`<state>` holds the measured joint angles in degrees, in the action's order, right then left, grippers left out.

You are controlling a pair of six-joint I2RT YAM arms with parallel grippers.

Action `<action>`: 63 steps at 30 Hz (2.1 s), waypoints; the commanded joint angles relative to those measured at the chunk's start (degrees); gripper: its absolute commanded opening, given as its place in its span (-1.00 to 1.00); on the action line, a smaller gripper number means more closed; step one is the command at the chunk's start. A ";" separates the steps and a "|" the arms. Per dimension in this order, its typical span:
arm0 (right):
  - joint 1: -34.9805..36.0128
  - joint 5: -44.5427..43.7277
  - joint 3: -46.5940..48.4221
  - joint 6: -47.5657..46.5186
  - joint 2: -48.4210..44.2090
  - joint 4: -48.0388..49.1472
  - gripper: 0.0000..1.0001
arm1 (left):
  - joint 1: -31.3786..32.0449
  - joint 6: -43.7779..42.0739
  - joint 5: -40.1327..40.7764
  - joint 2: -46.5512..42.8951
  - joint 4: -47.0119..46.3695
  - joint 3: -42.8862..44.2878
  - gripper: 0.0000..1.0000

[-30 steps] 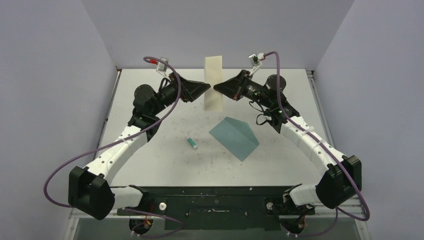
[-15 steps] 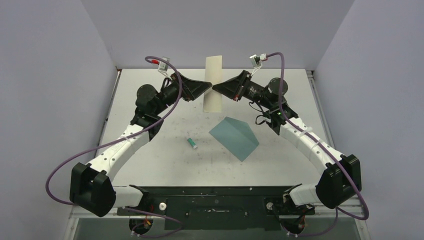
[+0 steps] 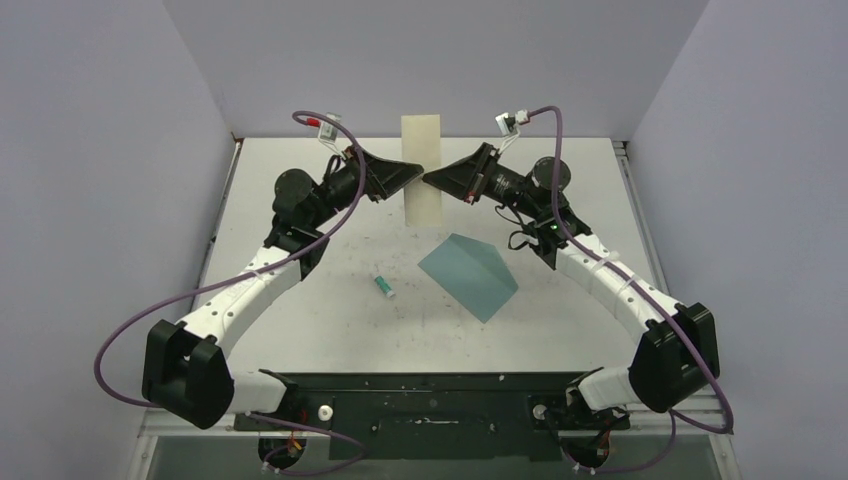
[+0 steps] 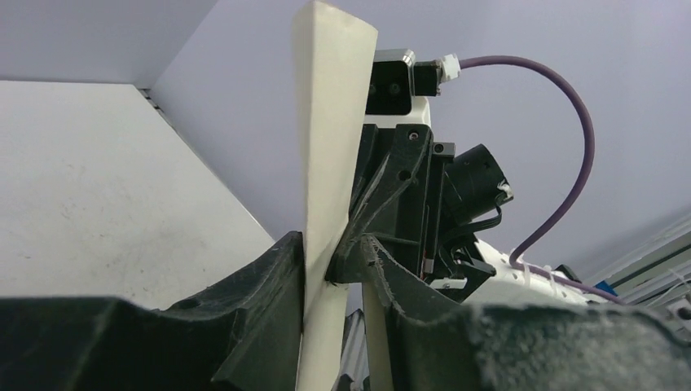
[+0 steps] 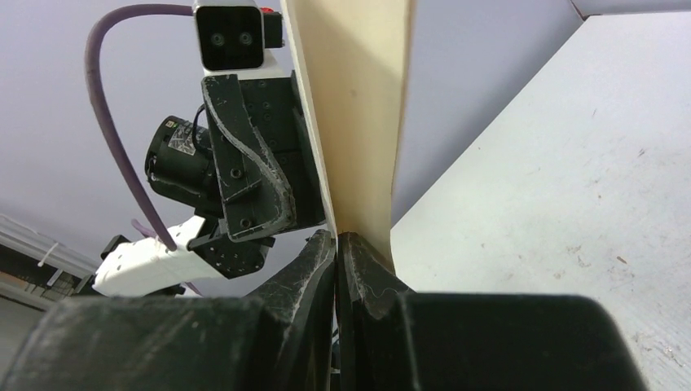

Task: Place the letter into the envelope and seal it

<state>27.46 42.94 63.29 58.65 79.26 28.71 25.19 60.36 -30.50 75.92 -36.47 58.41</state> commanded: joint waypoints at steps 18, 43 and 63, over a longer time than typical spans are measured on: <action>-0.84 -0.12 3.74 -8.75 -2.13 -9.93 -0.01 | -1.78 -4.01 -2.07 -2.21 1.96 1.34 -1.00; 3.06 3.04 -2.43 5.56 -0.09 11.68 -0.67 | -2.44 6.79 -5.54 -3.83 -5.81 2.44 -1.00; 2.07 12.98 2.56 -12.39 -2.75 -7.90 -0.89 | -4.18 -0.91 -8.56 -0.15 1.48 7.38 -0.57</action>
<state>29.50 53.41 62.08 52.75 79.48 24.73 21.30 61.67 -37.12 74.39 -35.53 62.46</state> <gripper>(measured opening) 0.061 0.283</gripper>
